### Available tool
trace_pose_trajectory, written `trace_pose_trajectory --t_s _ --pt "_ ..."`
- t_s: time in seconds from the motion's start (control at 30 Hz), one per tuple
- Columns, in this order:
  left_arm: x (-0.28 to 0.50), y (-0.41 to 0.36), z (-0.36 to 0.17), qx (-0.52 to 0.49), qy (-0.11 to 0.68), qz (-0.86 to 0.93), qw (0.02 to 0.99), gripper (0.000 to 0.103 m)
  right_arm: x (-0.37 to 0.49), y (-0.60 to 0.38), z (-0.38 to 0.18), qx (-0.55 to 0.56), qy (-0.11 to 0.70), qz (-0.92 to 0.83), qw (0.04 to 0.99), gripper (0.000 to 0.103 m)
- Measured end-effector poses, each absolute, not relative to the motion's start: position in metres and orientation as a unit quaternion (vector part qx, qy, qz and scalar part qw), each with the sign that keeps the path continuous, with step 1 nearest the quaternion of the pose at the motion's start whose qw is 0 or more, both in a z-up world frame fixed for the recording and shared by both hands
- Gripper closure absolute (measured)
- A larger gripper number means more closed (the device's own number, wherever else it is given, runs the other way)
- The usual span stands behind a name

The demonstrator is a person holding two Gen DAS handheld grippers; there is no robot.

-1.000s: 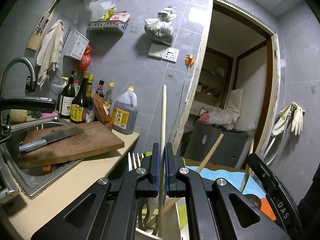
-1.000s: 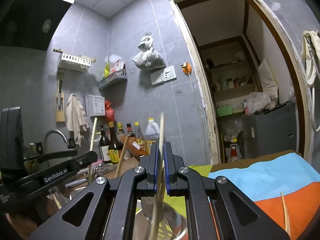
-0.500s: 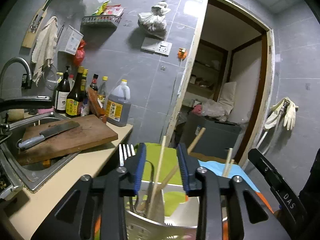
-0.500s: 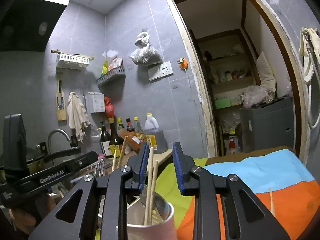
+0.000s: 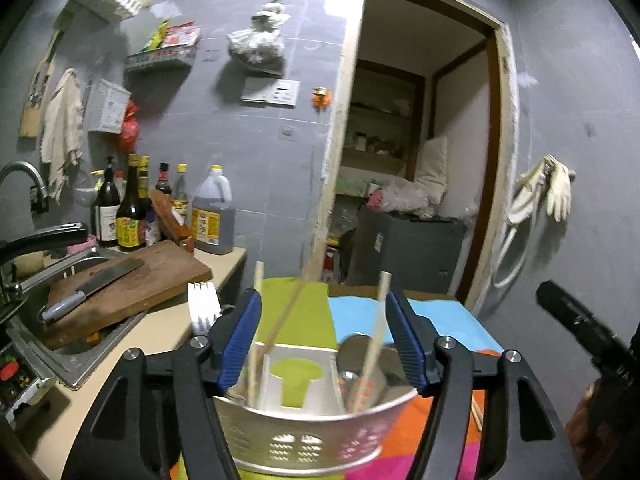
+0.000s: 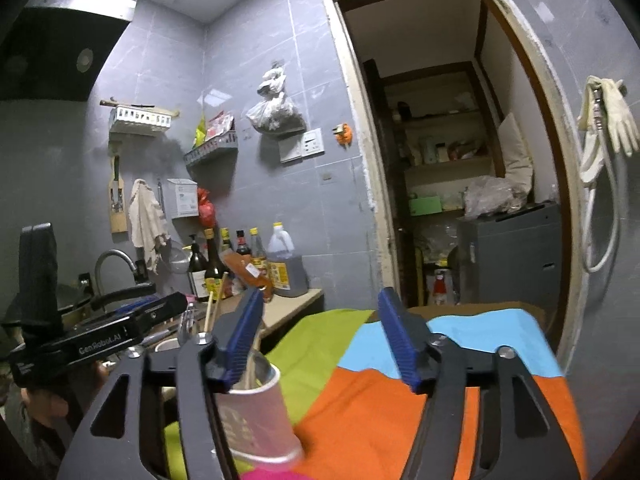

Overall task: Organize utensils
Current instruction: 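Move both tools back over the last chopsticks on the cloth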

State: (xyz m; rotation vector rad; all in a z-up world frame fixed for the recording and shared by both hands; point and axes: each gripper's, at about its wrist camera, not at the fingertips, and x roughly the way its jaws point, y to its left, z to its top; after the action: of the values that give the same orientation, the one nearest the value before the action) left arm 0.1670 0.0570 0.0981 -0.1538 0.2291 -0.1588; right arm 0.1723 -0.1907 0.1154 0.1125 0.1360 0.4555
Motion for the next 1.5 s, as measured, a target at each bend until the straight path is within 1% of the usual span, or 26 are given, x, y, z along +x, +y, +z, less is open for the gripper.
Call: trace_pose_trajectory --t_s 0.2,0.27,0.43,0.53,0.73,0.93,1.17,1.5 --pt "0.159 0.031 0.096 -0.064 0.114 -0.108 0.986 0.030 0.153 -0.222 0.122 0.048 0.067 0.200 0.976 0.025" --pt "0.156 0.023 0.096 -0.060 0.115 -0.120 0.984 0.027 0.147 -0.230 0.123 0.045 0.065 0.192 0.978 0.022" --pt "0.148 0.001 0.092 -0.045 0.114 -0.152 0.981 0.018 0.133 -0.246 0.123 0.032 0.062 0.168 0.983 0.006" --pt "0.144 -0.010 0.086 -0.039 0.118 -0.171 0.978 0.016 0.126 -0.253 0.121 0.023 0.059 0.152 0.986 0.000" --pt "0.142 -0.028 0.074 -0.026 0.139 -0.190 0.972 0.014 0.122 -0.271 0.112 0.015 0.079 0.128 0.989 0.000" --pt "0.146 -0.043 0.053 -0.002 0.176 -0.192 0.965 0.014 0.128 -0.285 0.093 0.007 0.123 0.107 0.987 0.000" --pt "0.152 -0.046 0.030 0.008 0.219 -0.179 0.959 0.014 0.148 -0.284 0.065 -0.013 0.203 0.092 0.975 0.000" --pt "0.170 -0.051 0.012 0.018 0.284 -0.162 0.945 0.014 0.181 -0.280 0.026 -0.028 0.334 0.092 0.938 0.000"
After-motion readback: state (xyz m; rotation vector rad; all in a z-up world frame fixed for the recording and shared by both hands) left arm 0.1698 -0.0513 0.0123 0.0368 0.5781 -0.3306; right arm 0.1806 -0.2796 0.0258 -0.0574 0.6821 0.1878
